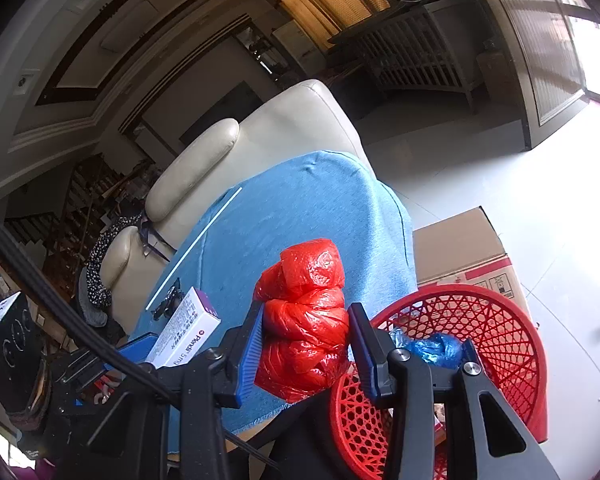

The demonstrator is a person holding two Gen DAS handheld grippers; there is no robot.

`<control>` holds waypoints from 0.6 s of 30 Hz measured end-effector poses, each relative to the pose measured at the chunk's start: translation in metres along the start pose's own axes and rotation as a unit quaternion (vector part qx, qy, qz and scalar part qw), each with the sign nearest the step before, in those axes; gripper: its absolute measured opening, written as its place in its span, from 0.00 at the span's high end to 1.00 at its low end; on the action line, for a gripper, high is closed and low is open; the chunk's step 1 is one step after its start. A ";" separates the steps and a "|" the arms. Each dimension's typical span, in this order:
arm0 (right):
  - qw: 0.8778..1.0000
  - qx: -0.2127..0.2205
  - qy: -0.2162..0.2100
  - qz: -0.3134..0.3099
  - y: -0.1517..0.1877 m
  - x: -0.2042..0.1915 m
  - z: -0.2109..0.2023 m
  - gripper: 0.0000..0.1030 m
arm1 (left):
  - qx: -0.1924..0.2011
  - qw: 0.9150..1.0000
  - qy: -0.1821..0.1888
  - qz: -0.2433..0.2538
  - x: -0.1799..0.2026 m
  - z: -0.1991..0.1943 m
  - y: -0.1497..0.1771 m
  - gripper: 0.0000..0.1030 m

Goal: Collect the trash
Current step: 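Carry the white box and red bag over the red wastebasket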

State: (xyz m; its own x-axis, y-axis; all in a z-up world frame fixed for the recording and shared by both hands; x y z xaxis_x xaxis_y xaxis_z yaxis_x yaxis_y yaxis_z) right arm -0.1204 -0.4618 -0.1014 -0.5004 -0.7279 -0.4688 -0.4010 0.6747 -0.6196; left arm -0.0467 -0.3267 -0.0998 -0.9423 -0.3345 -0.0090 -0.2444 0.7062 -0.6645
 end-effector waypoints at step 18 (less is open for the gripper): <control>0.999 0.005 0.014 0.033 -0.005 0.029 -0.009 0.57 | -0.021 0.999 0.024 0.019 0.023 0.016 0.001 0.53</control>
Point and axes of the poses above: each gripper's, at about its wrist camera, not at the fingertips, and z roughly the way its jaws point, x to its right, y to its underside, the point moved 10 cm from there along z, roughly the way its jaws point, and after that the axes turned 6 degrees about y, right-handed, at the moved point
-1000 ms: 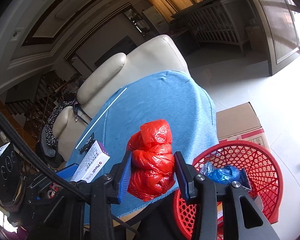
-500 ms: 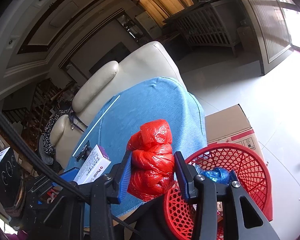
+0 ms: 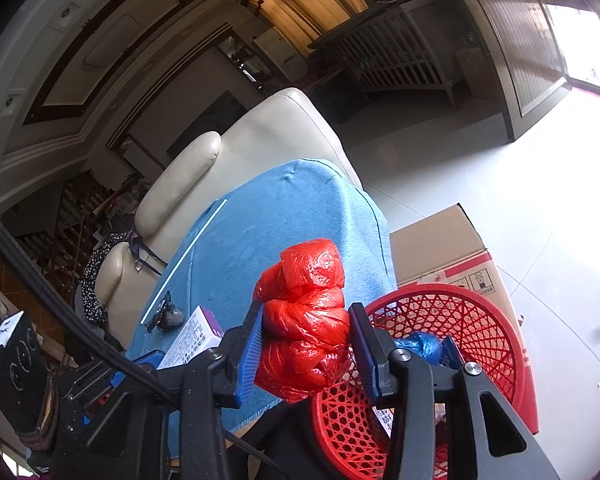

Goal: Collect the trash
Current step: 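Carry the white box and red bag over the red wastebasket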

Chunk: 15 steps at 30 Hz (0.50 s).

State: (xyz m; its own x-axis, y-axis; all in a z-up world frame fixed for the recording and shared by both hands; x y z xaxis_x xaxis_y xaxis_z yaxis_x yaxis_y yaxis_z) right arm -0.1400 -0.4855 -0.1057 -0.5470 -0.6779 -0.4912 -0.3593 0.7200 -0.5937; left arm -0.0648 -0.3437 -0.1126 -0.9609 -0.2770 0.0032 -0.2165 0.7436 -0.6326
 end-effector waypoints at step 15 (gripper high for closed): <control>1.000 -0.007 0.008 0.015 0.000 0.013 0.000 0.57 | -0.015 1.000 0.011 0.012 0.014 0.013 -0.001 0.53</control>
Point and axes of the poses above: each gripper's, at about its wrist camera, not at the fingertips, and z roughly the way its jaws point, x to its right, y to its underside, the point moved 10 cm from there along z, roughly the way its jaws point, and after that the axes turned 6 degrees about y, right-handed, at the moved point
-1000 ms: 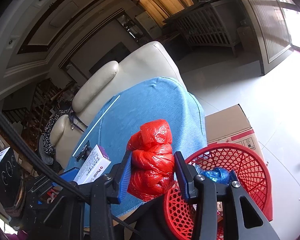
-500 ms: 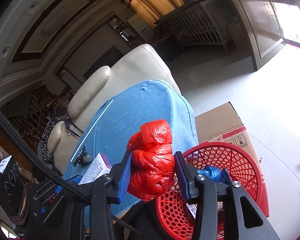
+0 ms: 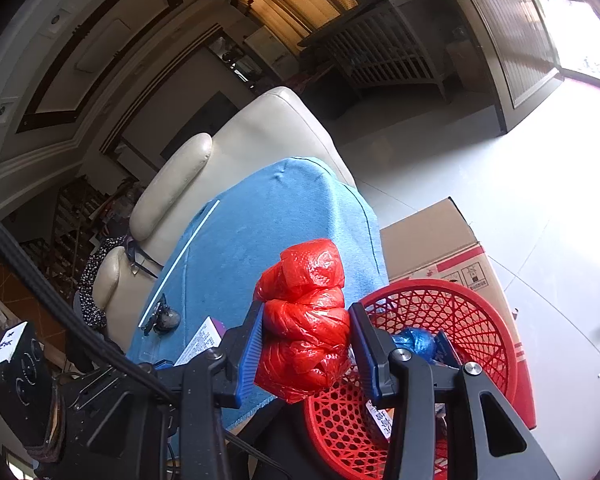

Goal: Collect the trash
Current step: 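Open the left tool to drop the white box while the right tool drops the red bag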

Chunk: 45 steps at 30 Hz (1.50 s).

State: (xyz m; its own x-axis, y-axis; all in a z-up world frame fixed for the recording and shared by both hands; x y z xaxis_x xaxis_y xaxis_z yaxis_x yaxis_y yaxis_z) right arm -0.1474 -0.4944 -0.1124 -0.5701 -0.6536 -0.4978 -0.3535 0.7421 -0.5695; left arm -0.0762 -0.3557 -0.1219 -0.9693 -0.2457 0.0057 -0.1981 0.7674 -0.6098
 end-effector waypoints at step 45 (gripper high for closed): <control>0.998 -0.047 0.023 0.041 0.015 0.031 0.014 0.54 | -0.020 0.999 0.035 -0.033 -0.005 0.016 -0.002 0.52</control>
Point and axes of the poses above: each gripper's, at about its wrist camera, not at the fingertips, and z roughly the way its jaws point, x to its right, y to its underside, the point moved 10 cm from there along z, roughly the way its jaws point, and after that the axes turned 6 degrees about y, right-handed, at the moved point
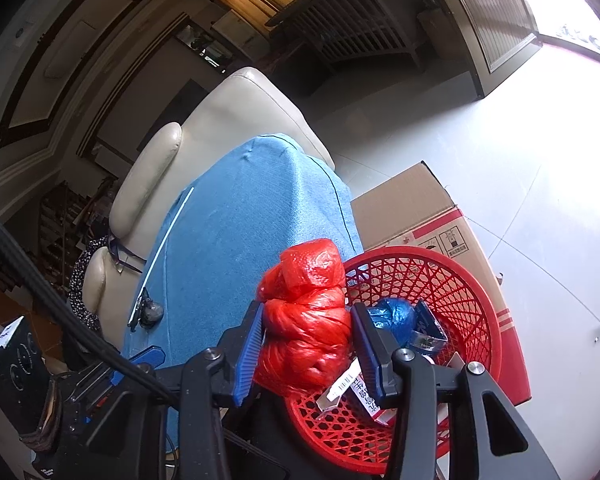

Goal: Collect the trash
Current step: 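Open the left tool to drop the white box while the right tool drops the red bag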

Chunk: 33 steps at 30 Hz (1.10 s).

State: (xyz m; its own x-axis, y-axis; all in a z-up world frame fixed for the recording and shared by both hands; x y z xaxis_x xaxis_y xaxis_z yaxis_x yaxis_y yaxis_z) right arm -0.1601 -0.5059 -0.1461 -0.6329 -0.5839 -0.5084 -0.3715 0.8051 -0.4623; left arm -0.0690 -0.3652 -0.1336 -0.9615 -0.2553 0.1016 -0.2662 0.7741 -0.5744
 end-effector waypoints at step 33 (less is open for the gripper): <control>1.000 0.005 -0.006 0.002 -0.002 -0.008 0.000 0.53 | 0.049 0.999 -0.002 -0.019 -0.022 -0.025 -0.004 0.35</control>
State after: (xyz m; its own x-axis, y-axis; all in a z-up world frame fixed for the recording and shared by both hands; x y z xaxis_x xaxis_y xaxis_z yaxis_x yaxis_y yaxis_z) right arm -0.1541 -0.5028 -0.1410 -0.6261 -0.5819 -0.5190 -0.3624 0.8065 -0.4671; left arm -0.0480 -0.3486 -0.1133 -0.9504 -0.2864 0.1214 -0.2946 0.7034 -0.6469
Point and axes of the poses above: each gripper's, at about its wrist camera, not at the fingertips, and z roughly the way its jaws point, x to its right, y to its underside, the point moved 10 cm from there along z, roughly the way its jaws point, and after that the axes turned 6 degrees about y, right-handed, at the moved point
